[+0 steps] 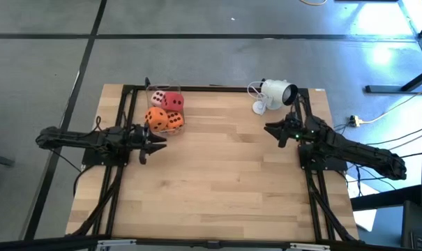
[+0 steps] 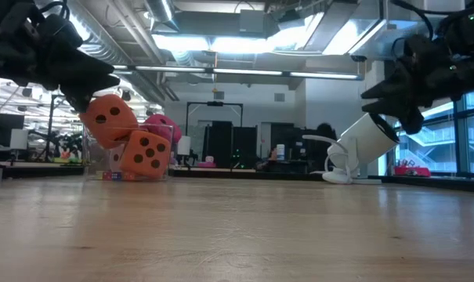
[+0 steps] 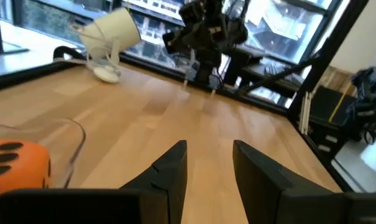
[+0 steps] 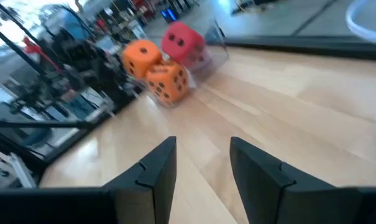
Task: Pick & Place Dice
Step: Return to Home Position
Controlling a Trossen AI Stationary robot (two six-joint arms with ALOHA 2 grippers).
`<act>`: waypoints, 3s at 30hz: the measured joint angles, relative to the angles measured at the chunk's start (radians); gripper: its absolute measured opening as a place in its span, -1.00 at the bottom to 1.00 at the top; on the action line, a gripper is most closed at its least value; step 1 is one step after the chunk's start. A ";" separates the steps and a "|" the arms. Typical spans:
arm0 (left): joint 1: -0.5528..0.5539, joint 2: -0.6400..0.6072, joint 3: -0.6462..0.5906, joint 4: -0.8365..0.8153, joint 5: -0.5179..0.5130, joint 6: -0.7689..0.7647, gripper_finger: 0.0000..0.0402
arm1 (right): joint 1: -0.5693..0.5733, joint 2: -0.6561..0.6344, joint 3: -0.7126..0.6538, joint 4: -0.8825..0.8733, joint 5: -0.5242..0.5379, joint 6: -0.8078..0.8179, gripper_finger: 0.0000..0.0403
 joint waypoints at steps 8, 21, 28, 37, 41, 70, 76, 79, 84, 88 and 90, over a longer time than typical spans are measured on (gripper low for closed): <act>-0.002 0.037 -0.001 -0.006 0.017 -0.013 -0.40 | 0.000 0.002 0.000 -0.055 0.009 -0.012 -0.25; -0.002 0.045 -0.003 -0.007 0.017 0.003 -0.40 | 0.000 0.002 0.000 -0.125 -0.005 -0.011 -0.25; -0.002 0.045 -0.003 -0.006 0.017 0.143 -0.39 | 0.000 0.002 0.000 -0.148 -0.118 -0.392 -0.25; -0.002 0.045 -0.004 -0.006 0.016 0.157 -0.39 | 0.000 0.002 -0.006 -0.070 -0.128 -0.584 -0.25; -0.002 0.045 -0.004 -0.006 0.016 0.156 -0.39 | 0.000 0.012 -0.082 0.061 -0.123 -0.529 -0.25; -0.002 0.045 -0.002 -0.005 0.015 0.155 -0.41 | 0.002 0.025 -0.080 0.114 -0.180 -0.401 -0.25; -0.002 0.045 -0.002 -0.005 0.016 0.155 -0.40 | 0.002 0.025 -0.080 0.114 -0.180 -0.400 -0.25; -0.002 0.045 -0.002 -0.005 0.016 0.155 -0.41 | 0.002 0.025 -0.080 0.114 -0.180 -0.401 -0.25; -0.002 0.045 -0.002 -0.005 0.016 0.155 -0.40 | 0.002 0.025 -0.080 0.114 -0.180 -0.401 -0.25; -0.002 0.045 -0.002 -0.005 0.016 0.155 -0.39 | 0.002 0.025 -0.080 0.114 -0.180 -0.401 -0.25; -0.002 0.045 -0.002 -0.005 0.016 0.155 -0.39 | 0.002 0.025 -0.080 0.113 -0.180 -0.400 -0.25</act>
